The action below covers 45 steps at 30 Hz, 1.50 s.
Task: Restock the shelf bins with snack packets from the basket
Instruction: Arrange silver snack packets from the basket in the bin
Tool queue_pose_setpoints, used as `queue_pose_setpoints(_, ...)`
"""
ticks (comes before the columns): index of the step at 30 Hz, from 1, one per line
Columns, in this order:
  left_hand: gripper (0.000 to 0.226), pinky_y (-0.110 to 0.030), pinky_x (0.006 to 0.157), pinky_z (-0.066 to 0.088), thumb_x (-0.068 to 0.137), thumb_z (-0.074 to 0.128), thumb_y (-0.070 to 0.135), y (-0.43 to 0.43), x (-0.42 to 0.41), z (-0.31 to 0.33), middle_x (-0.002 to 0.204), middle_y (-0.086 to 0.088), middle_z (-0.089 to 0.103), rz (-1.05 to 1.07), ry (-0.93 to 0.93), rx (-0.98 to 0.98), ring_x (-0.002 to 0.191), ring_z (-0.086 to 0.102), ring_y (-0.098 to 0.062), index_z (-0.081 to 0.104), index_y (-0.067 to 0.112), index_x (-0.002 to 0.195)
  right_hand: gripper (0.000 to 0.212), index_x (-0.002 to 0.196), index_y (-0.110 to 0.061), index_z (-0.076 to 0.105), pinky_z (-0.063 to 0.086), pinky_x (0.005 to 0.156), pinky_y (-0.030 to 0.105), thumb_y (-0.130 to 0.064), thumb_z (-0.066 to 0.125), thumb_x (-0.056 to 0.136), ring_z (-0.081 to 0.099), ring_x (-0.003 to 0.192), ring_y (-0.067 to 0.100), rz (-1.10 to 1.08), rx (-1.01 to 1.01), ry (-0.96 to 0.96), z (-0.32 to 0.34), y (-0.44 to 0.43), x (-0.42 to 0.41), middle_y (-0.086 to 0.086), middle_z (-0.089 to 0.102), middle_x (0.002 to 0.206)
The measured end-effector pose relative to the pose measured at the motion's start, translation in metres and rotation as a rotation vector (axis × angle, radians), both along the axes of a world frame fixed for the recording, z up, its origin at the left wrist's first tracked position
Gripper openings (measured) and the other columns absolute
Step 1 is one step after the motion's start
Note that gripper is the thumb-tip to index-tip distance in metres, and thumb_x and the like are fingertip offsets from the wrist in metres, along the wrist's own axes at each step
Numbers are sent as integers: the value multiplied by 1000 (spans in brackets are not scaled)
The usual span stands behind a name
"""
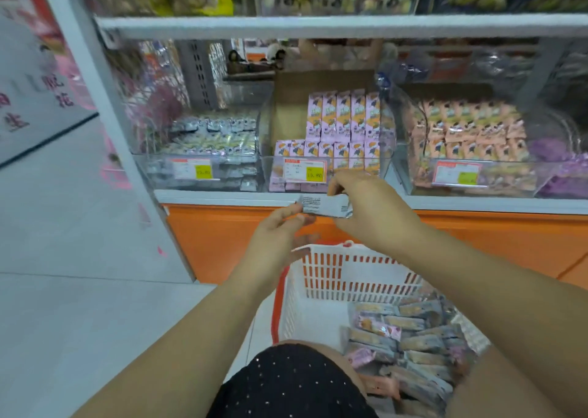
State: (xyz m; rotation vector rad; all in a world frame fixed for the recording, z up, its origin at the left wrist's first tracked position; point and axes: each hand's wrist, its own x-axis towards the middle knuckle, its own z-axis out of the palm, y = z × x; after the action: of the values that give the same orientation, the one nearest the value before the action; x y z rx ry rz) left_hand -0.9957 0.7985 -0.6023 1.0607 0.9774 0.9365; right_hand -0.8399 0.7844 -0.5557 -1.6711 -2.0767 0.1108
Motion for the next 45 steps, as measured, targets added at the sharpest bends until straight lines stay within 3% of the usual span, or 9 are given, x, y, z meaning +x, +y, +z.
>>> queue_pose_setpoints(4,34,-33,79,52,98,48,14,-2,-13,10,110,-4,70,18,-268,-80,87,64,-22,50,20,131,39,113,-17,61,37,73,11,-20,77,77,48,99,8,97,-111,261,4,-4,-22,-11,49,98)
queue_pose_setpoints(10,39,-29,81,52,97,48,6,3,-35,23,92,-3,72,118,-284,-10,84,66,-16,49,20,133,34,128,-22,58,31,93,2,-25,56,94,39,126,-4,185,-307,664,10,6,-50,-13,49,137)
queue_pose_setpoints(17,39,-33,93,48,98,45,21,10,-55,29,109,2,70,64,-265,18,97,67,-12,48,18,137,37,107,-22,61,41,62,0,8,47,90,55,80,-15,93,-149,814,3,23,-75,-19,59,97)
queue_pose_setpoints(20,26,-36,98,45,99,44,23,14,-68,36,96,1,70,54,-201,23,92,65,-14,60,17,118,34,100,-21,59,46,68,6,9,52,87,61,89,-7,77,-99,860,-4,34,-85,-20,59,91)
queue_pose_setpoints(23,29,-36,102,42,96,48,30,24,-84,43,103,-1,70,86,-126,16,99,64,-14,64,12,111,24,93,-23,64,49,84,18,0,63,86,62,91,1,103,-68,802,-5,47,-102,-19,62,89)
queue_pose_setpoints(32,48,-38,101,45,64,65,29,65,-120,49,114,1,69,283,172,164,111,61,-17,69,29,112,25,112,-20,66,26,91,-5,-8,58,92,46,112,-3,193,23,582,5,82,-120,-15,54,119)
queue_pose_setpoints(36,62,-41,102,44,77,61,25,103,-128,55,125,-1,61,464,317,208,112,58,-18,50,18,137,47,142,-24,39,1,117,32,-27,51,96,15,145,13,5,-42,137,-12,97,-99,-5,26,155)
queue_pose_setpoints(41,53,-17,38,34,91,52,10,163,-130,68,101,-1,67,535,627,382,43,36,-8,42,13,143,57,148,-30,23,-14,114,37,-35,47,96,1,147,13,-16,-57,-85,-27,102,-92,-5,6,160)
queue_pose_setpoints(45,50,-17,32,33,92,54,11,203,-134,66,97,-9,65,537,887,363,41,37,-10,43,9,141,56,147,-33,27,-18,112,34,-33,49,95,-1,147,12,26,-24,-119,-30,104,-87,-6,3,160)
